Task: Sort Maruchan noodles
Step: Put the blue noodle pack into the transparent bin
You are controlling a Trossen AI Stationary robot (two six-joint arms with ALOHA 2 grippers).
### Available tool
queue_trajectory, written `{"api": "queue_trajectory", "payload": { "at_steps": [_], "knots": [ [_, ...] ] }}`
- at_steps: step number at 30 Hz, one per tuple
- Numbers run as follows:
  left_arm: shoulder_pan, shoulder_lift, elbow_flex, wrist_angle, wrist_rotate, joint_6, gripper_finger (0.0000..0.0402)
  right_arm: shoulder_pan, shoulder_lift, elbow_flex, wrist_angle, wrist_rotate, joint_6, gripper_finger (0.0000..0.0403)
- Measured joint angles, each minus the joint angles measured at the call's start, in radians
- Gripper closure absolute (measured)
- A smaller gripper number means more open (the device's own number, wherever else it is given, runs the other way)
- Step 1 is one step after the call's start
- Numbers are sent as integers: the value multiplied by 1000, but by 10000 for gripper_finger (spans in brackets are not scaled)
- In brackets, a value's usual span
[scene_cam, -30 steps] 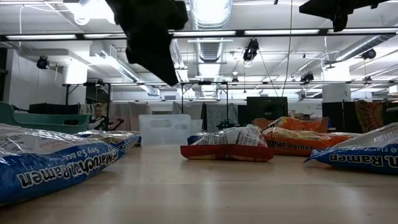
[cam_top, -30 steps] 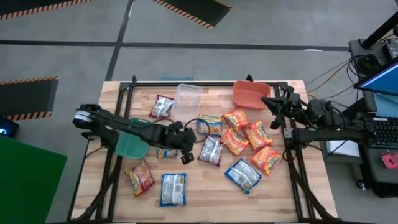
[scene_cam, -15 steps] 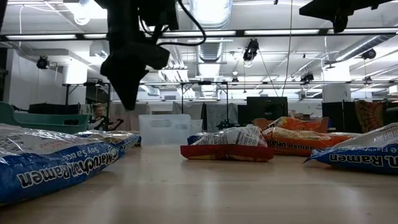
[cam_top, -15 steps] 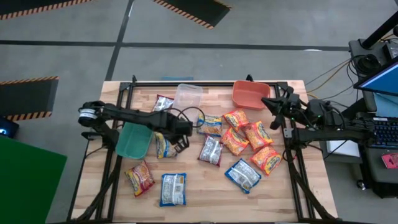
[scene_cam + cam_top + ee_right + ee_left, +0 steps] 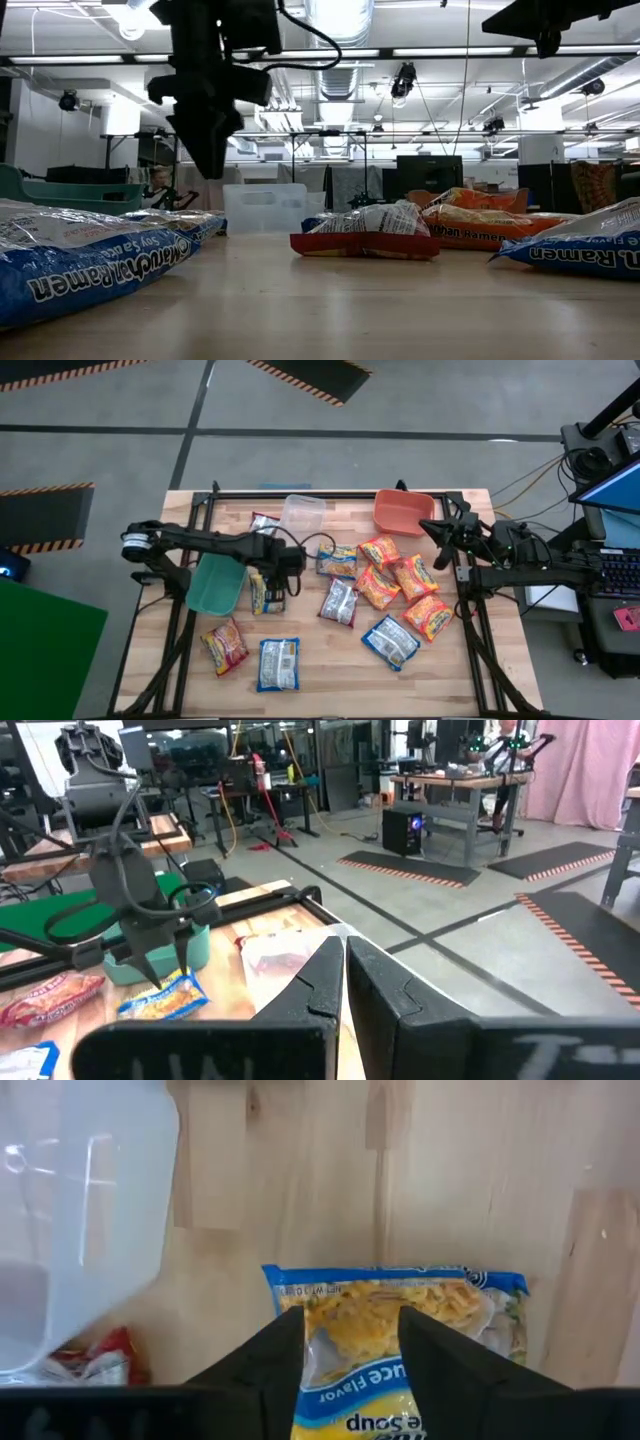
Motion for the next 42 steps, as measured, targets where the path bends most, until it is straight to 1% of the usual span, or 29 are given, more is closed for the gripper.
{"api": "queue_trajectory", "payload": {
  "at_steps": [3, 6, 9, 13, 18, 22, 26, 35, 38, 40, 42],
  "knots": [
    [20, -35, -56, 29, 13, -43, 235, 0, 0, 0, 0, -3, 2, 394],
    [39, -67, -102, 27, 10, -136, 216, 0, 0, -7, -1, -7, 3, 394],
    [40, -96, -135, 29, -29, -181, 195, 0, 0, -11, -1, -7, 3, 394],
    [40, -118, -176, 55, -42, -167, 173, 0, 0, -11, 0, -7, 4, 394],
    [42, -122, -225, 147, -30, -88, 160, 0, 0, -13, 1, -7, 19, 394],
    [58, -122, -275, 224, 22, -74, 159, 0, 0, -14, 1, -7, 21, 394],
    [69, -122, -318, 293, 35, -81, 159, 0, 0, -14, 1, -7, 20, 394],
    [78, -122, -399, 384, 63, -104, 161, 0, 0, -14, 3, -7, 18, 394],
    [77, -122, -403, 389, 64, -110, 176, 0, 0, -14, 10, -7, 18, 394],
    [77, -122, -404, 388, 59, -109, 195, 0, 0, -14, 10, -7, 17, 394],
    [77, -122, -404, 386, 58, -108, 222, 0, 0, -15, 10, -7, 13, 394]
  ]
}}
